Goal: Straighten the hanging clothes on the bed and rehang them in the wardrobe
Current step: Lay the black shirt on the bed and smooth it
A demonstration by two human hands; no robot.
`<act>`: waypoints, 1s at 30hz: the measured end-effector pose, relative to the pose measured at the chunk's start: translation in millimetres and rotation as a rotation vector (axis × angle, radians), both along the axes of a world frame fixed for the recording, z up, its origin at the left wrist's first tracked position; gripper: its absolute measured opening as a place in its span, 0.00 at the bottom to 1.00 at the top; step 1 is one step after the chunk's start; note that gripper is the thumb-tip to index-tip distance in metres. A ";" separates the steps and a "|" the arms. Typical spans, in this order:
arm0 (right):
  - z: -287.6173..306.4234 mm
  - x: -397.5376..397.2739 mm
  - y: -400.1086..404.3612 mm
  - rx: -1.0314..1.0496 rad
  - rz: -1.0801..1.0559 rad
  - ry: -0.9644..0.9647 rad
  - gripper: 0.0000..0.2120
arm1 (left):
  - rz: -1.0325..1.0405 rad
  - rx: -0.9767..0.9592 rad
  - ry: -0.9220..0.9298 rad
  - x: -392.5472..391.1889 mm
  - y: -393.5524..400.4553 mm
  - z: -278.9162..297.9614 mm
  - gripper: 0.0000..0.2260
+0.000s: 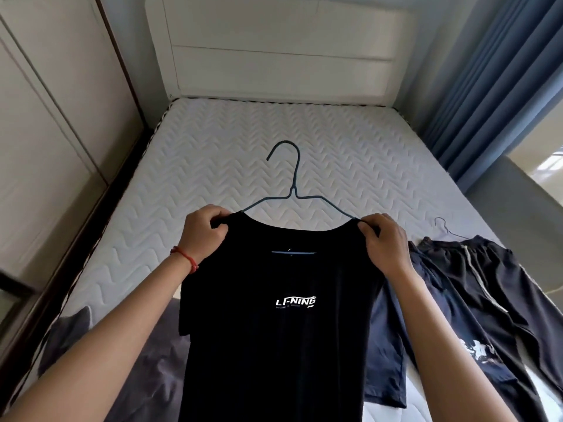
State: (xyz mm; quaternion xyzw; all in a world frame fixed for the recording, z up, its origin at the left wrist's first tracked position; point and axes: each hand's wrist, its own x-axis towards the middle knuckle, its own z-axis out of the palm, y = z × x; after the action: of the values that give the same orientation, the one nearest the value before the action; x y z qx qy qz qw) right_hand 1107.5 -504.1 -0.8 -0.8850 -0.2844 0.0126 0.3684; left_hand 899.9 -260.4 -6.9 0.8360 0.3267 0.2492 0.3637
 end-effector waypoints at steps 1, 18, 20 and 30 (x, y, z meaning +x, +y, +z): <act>-4.7 15.2 7.3 0.001 0.008 0.001 0.07 | 0.025 0.004 0.010 13.9 5.7 -3.3 0.08; -259.8 186.5 134.2 -0.196 0.150 0.053 0.10 | 0.239 0.229 0.385 161.3 131.0 -244.3 0.09; -297.6 190.6 138.9 -0.223 0.166 0.077 0.10 | 0.263 0.264 0.395 163.9 135.2 -275.3 0.09; -373.3 223.9 180.7 -0.288 0.042 -0.180 0.12 | 0.305 -0.006 0.239 209.9 162.9 -353.6 0.08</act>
State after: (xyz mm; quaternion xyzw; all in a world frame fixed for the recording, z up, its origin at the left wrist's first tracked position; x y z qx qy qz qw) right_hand 1331.4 -323.5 -374.0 -0.9200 -0.3301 -0.0185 0.2105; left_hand 1109.8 -97.5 -360.5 0.7994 0.4912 0.1992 0.2827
